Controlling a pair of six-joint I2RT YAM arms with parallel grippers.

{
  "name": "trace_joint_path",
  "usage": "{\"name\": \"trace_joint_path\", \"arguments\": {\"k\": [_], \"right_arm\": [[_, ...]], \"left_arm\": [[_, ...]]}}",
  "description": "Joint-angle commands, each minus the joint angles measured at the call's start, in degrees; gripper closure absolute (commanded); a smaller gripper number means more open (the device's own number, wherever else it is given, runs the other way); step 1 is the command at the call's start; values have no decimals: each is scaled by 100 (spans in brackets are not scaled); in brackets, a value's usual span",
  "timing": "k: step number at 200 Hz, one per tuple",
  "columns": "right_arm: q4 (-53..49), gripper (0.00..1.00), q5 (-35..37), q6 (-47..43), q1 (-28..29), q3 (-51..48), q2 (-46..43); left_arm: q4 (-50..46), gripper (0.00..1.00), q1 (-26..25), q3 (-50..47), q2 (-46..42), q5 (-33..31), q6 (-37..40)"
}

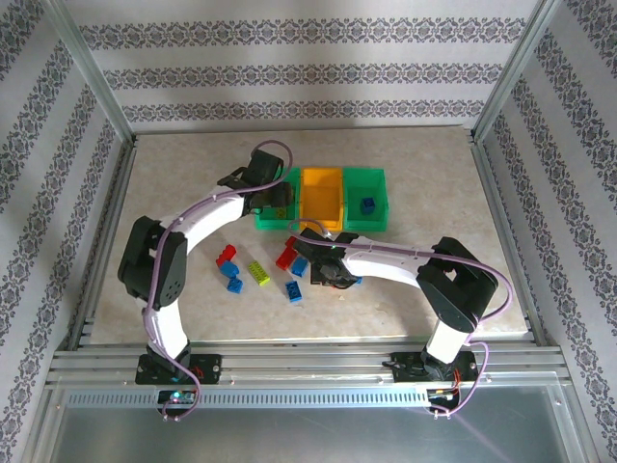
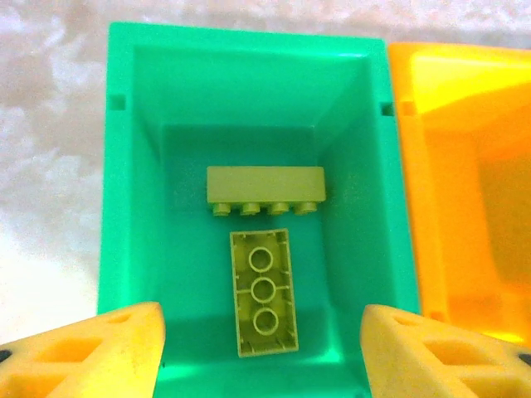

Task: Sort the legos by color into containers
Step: Place the lego in the container, then pick up the lego from the bottom-center of the table.

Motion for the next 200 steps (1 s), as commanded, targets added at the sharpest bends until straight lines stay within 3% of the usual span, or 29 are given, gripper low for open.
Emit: {"name": "trace_joint_path", "arguments": {"k": [1, 74, 110, 156, 200], "right_arm": [[29, 46, 115, 65, -6, -21, 104], [206, 51, 163, -19, -172, -51, 302], [242, 63, 189, -182, -217, 102, 444], [147, 83, 338, -466, -274, 417, 493], [81, 85, 613, -834, -402, 851, 323]], "left_arm": [[146, 34, -50, -255, -585, 28, -128], [209, 12, -38, -1562, -2183, -667, -162], [-34, 0, 6, -2072, -2806, -1106, -206], [-194, 0, 123, -2707, -3478, -1392, -475], [-223, 0, 142, -3141, -3898, -1291, -730]]}}
